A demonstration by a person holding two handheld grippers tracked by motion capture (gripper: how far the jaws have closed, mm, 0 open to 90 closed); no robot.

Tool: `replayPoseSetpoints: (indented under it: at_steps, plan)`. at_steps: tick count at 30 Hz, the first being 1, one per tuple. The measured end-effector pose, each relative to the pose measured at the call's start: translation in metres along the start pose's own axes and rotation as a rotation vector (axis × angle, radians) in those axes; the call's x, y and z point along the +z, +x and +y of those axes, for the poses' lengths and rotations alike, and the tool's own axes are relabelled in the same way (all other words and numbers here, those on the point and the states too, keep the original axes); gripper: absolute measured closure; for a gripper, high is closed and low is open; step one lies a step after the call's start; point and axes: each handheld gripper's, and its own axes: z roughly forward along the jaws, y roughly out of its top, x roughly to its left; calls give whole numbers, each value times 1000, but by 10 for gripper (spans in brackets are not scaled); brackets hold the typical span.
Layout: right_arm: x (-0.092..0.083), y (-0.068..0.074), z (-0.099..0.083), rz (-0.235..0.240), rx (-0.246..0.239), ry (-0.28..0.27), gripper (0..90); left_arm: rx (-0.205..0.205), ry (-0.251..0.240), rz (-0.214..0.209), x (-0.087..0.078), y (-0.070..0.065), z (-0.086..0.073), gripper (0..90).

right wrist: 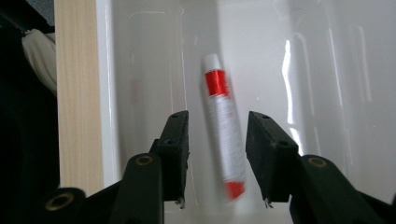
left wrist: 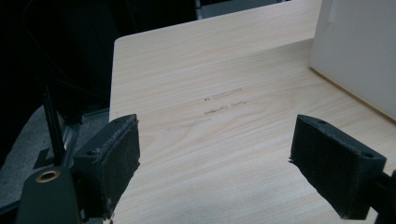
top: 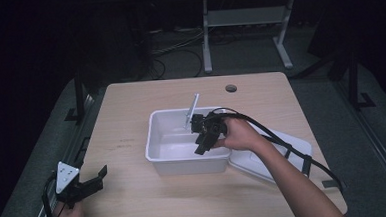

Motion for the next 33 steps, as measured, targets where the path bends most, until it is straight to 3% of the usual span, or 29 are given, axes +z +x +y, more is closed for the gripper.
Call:
replayPoseSetpoints:
  at_steps: [22, 33]
  plan:
    - [-61, 2, -23, -112, 34, -15, 472, 6, 1, -1, 1, -1, 0, 149]
    - [-81, 1, -51, -157, 84, -43, 453, 5, 2, -4, 2, -2, 1, 149]
